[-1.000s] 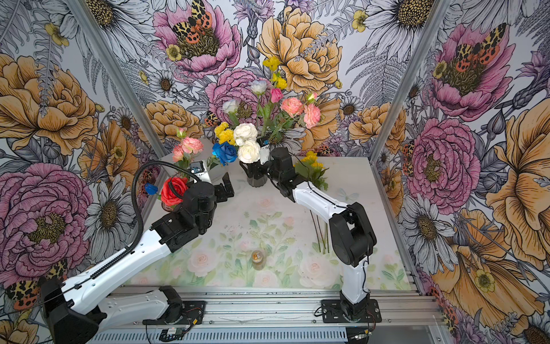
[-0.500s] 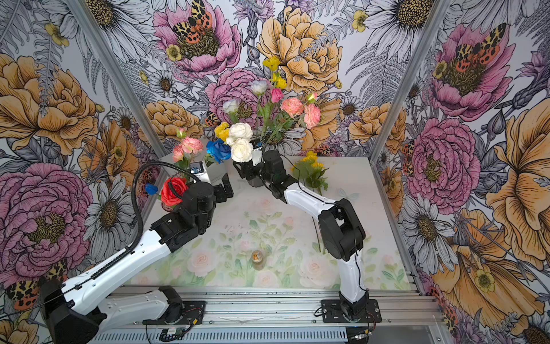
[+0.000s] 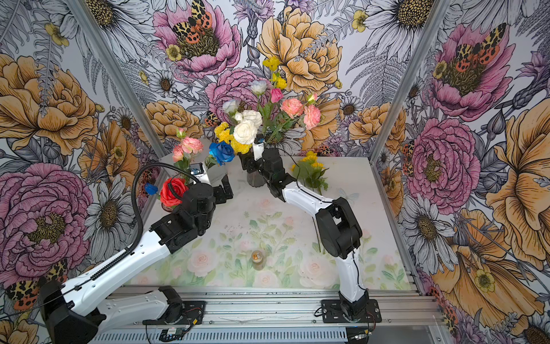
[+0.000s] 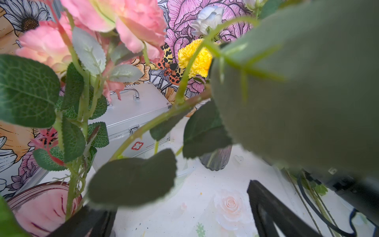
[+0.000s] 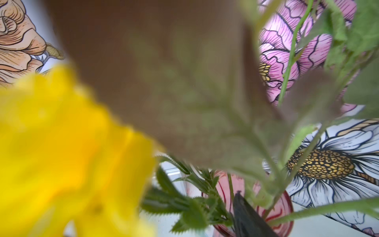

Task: Pick out yellow flowers from the vase
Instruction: Pick up the flower from the vase.

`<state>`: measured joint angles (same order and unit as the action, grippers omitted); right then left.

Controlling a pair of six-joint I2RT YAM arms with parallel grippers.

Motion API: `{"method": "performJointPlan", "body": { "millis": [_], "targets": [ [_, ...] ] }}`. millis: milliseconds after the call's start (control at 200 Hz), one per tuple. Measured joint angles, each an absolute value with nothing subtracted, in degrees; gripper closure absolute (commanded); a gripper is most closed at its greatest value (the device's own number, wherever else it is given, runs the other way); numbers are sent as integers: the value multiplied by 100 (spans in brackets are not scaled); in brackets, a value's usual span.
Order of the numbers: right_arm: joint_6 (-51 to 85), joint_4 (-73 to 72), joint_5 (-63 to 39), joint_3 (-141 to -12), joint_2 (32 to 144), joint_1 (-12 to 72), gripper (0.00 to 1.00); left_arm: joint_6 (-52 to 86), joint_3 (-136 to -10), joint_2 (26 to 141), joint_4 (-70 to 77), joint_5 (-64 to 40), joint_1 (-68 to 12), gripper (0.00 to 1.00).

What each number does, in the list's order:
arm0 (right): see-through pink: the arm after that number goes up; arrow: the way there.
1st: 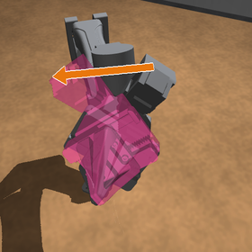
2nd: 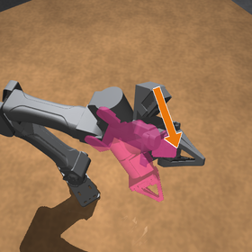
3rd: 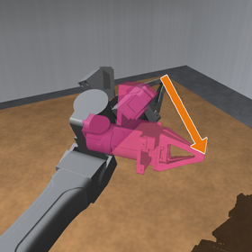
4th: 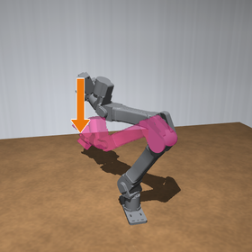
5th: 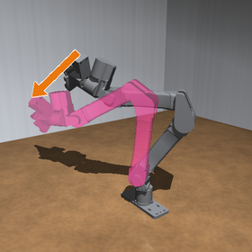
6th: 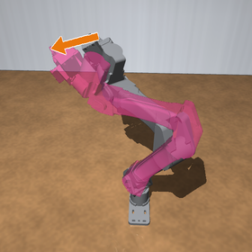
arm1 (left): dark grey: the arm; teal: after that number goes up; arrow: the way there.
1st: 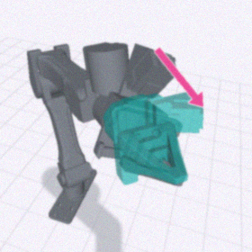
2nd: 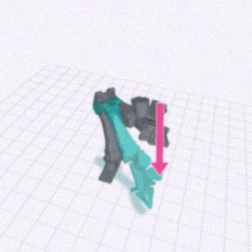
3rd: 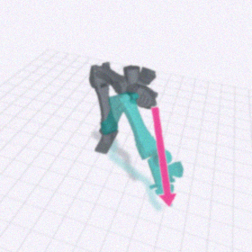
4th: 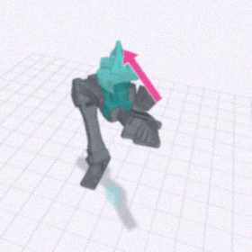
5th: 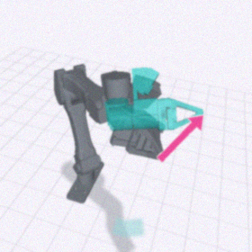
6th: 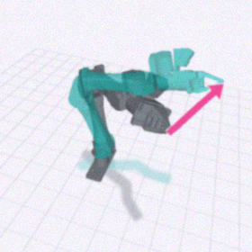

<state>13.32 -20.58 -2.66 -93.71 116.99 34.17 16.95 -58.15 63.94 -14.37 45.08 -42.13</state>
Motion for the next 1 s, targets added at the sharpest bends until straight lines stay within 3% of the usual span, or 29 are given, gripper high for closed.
{"method": "performJointPlan", "body": {
  "millis": [125,255,595,996],
  "targets": [
    [1251,-2176,-5,-9389,11743,3417,33,1695,-5763,6370,-1437,4493,-4209,1],
    [1170,-2246,165,-9445,11802,3417,43,1695,-5760,6370,-1435,4488,-4209,1],
    [987,-2307,344,-9456,11828,3417,81,1695,-5760,6370,-1437,4427,-4139,1],
    [775,-2305,344,-9139,11544,3417,94,1697,-5758,6370,-1437,4399,-4139,1]
  ]
}}
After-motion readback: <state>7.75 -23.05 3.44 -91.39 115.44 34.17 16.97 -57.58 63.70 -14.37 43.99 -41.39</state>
